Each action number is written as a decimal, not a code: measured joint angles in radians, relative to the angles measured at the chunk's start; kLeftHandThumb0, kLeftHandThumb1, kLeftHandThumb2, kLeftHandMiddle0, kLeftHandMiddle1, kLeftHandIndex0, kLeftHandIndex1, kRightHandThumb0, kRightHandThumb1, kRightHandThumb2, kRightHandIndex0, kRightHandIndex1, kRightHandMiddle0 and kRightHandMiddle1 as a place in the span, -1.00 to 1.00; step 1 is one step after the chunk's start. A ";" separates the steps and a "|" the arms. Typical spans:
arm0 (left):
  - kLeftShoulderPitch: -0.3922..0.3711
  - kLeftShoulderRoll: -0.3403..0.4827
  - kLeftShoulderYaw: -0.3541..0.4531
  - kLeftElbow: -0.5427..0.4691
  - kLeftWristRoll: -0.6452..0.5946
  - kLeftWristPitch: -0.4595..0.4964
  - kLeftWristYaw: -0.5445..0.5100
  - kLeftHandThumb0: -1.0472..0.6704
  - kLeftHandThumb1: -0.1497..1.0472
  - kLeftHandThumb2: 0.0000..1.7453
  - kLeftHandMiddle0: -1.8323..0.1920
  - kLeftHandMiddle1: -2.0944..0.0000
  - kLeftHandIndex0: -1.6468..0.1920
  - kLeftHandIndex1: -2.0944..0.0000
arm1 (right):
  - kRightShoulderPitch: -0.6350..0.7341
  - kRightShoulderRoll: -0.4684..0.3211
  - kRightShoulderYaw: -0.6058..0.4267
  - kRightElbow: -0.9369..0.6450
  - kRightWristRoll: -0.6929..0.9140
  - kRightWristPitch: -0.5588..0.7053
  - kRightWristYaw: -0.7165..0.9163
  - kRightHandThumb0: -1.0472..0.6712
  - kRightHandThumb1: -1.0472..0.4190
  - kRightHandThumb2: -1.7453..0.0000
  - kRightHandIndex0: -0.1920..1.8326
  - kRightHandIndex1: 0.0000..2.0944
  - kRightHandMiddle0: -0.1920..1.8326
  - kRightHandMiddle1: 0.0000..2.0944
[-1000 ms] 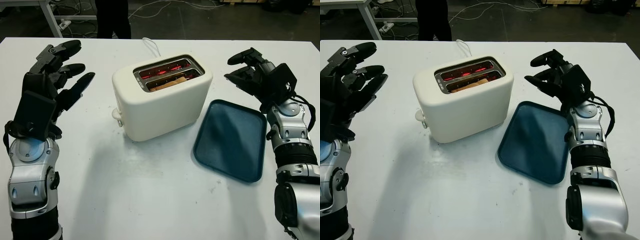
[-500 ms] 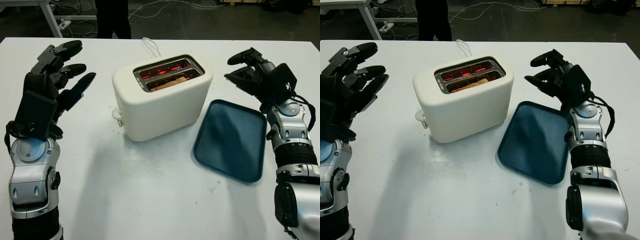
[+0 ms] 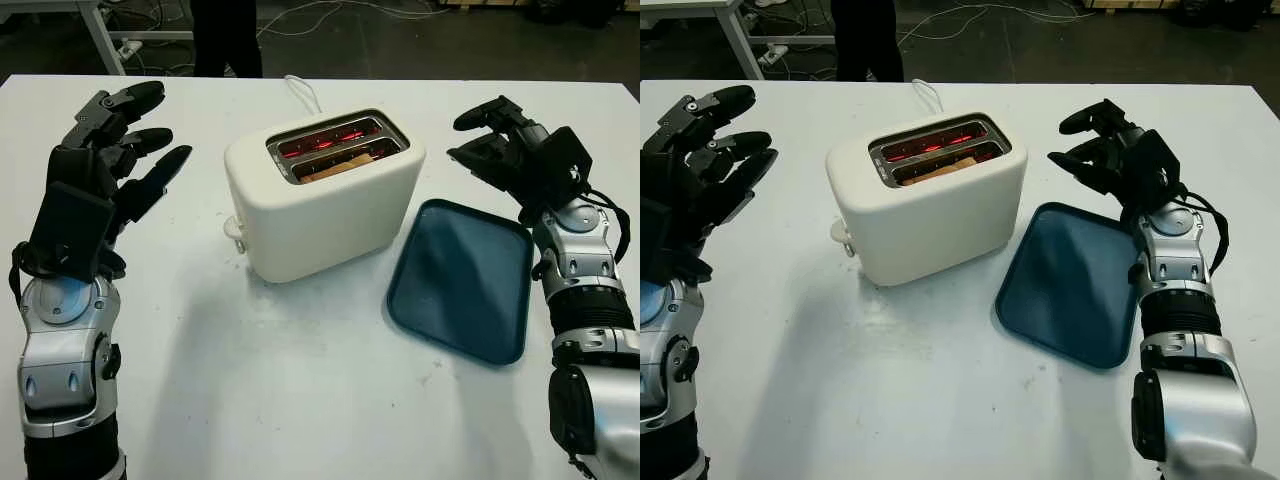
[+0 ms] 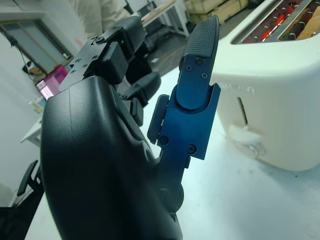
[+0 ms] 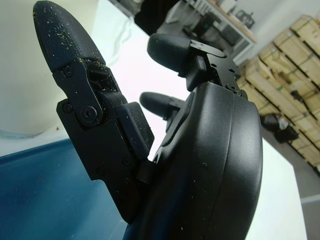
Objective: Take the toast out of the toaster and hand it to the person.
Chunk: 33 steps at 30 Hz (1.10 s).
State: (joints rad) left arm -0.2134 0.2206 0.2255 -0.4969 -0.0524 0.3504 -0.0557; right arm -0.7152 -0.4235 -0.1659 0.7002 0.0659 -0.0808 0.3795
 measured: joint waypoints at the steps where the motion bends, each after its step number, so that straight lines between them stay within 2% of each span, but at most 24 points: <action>1: 0.000 0.001 0.000 0.000 0.000 0.000 0.000 -0.44 0.77 -1.00 0.56 0.15 0.37 0.53 | -0.001 0.000 0.000 0.000 0.000 0.000 0.001 -1.00 -0.61 1.00 -0.74 0.64 -0.63 0.49; 33: 0.000 0.004 0.000 0.000 -0.001 0.000 -0.002 -0.45 0.78 -1.00 0.56 0.15 0.38 0.53 | -0.017 0.000 0.001 0.007 -0.001 0.000 0.000 -1.00 -0.64 0.99 -0.74 0.63 -0.64 0.49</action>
State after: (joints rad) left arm -0.2135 0.2245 0.2255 -0.4968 -0.0533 0.3505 -0.0582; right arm -0.7321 -0.4235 -0.1652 0.7070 0.0646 -0.0810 0.3793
